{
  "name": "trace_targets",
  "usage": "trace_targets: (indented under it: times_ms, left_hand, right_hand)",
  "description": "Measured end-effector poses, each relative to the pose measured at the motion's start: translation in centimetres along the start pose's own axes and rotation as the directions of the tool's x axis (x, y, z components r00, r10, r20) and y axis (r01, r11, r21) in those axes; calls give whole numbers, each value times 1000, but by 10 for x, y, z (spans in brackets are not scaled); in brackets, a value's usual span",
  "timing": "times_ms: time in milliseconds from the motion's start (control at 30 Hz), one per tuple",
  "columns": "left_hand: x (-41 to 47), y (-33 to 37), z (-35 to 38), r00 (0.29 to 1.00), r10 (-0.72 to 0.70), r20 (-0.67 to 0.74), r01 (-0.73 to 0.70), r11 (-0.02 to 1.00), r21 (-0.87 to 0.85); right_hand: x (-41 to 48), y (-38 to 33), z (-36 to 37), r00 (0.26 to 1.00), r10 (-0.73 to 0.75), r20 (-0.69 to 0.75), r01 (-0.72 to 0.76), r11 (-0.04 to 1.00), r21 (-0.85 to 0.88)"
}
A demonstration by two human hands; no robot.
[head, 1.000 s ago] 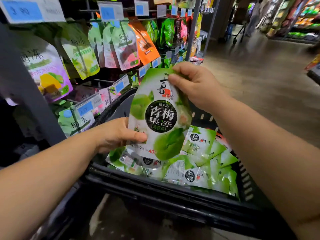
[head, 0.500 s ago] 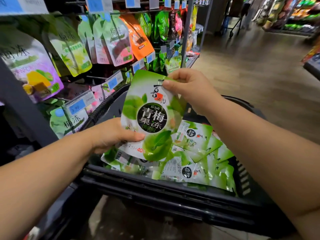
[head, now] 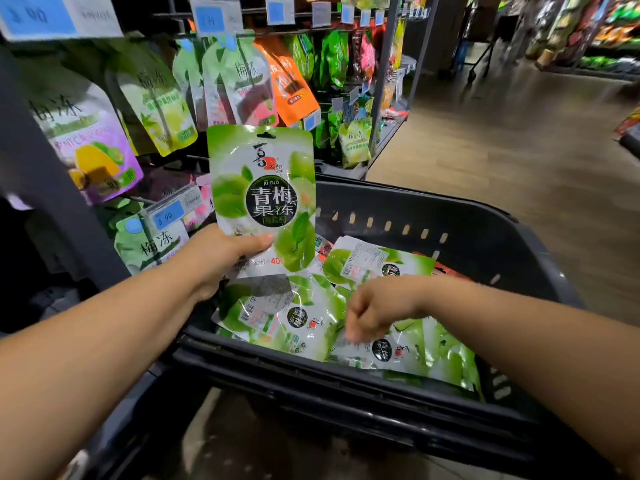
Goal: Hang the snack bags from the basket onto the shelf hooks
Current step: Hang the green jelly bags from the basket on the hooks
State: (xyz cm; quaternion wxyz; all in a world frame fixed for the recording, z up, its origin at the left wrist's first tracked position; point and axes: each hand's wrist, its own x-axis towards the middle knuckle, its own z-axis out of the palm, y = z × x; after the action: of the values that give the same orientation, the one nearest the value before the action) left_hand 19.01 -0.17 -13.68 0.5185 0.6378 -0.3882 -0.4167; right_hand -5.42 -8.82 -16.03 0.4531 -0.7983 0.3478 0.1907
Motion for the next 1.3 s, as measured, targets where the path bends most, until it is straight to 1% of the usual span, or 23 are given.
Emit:
trace_targets:
  times_ms: [100, 200, 400, 567, 733, 833, 900, 1033, 1100, 1167, 1200, 1267, 1300]
  left_hand:
    - [-1, 1, 3, 999, 21, 37, -21, 1000, -2]
    - [-3, 1, 4, 996, 42, 75, -42, 999, 4]
    - [-2, 0, 0, 997, 15, 79, -16, 1000, 14]
    - [-3, 2, 4, 994, 31, 109, -33, 999, 13]
    - [-5, 2, 6, 994, 39, 106, -41, 999, 18]
    - [-7, 3, 4, 996, 35, 81, -37, 999, 16]
    - [-6, 3, 3, 997, 29, 70, -30, 1000, 5]
    - [-6, 4, 5, 998, 19, 64, -19, 1000, 3]
    - [-5, 4, 4, 998, 16, 66, -16, 1000, -1]
    - [-5, 4, 4, 997, 18, 72, -17, 1000, -4]
    - [-5, 4, 4, 997, 16, 73, -16, 1000, -3]
    - [-6, 5, 5, 997, 9, 75, -10, 1000, 3]
    - [-7, 5, 6, 997, 6, 74, -6, 1000, 5]
  right_hand:
    - [13, 3, 16, 996, 13, 91, -11, 1000, -26]
    - [21, 5, 24, 993, 3, 121, 2, 999, -42]
    - [23, 5, 26, 998, -11, 68, 16, 997, -69]
    - [24, 7, 25, 1000, -1, -5, 0, 994, -110]
    - [20, 7, 18, 997, -52, -49, 43, 984, -172]
    - [14, 9, 2, 993, -66, -94, 53, 989, -140]
    - [9, 13, -10, 981, -74, -180, 59, 994, -89]
    - [4, 22, -34, 928, -27, -372, 30, 1000, 3]
    - [2, 26, -44, 875, -7, -484, 15, 1000, 12]
    - [1, 28, -53, 780, 15, -625, 8, 999, 35]
    - [0, 30, -57, 723, 36, -690, 27, 996, 80]
    - [0, 31, -63, 634, 96, -768, 55, 984, 168]
    - [0, 30, -66, 610, 117, -784, 51, 981, 187]
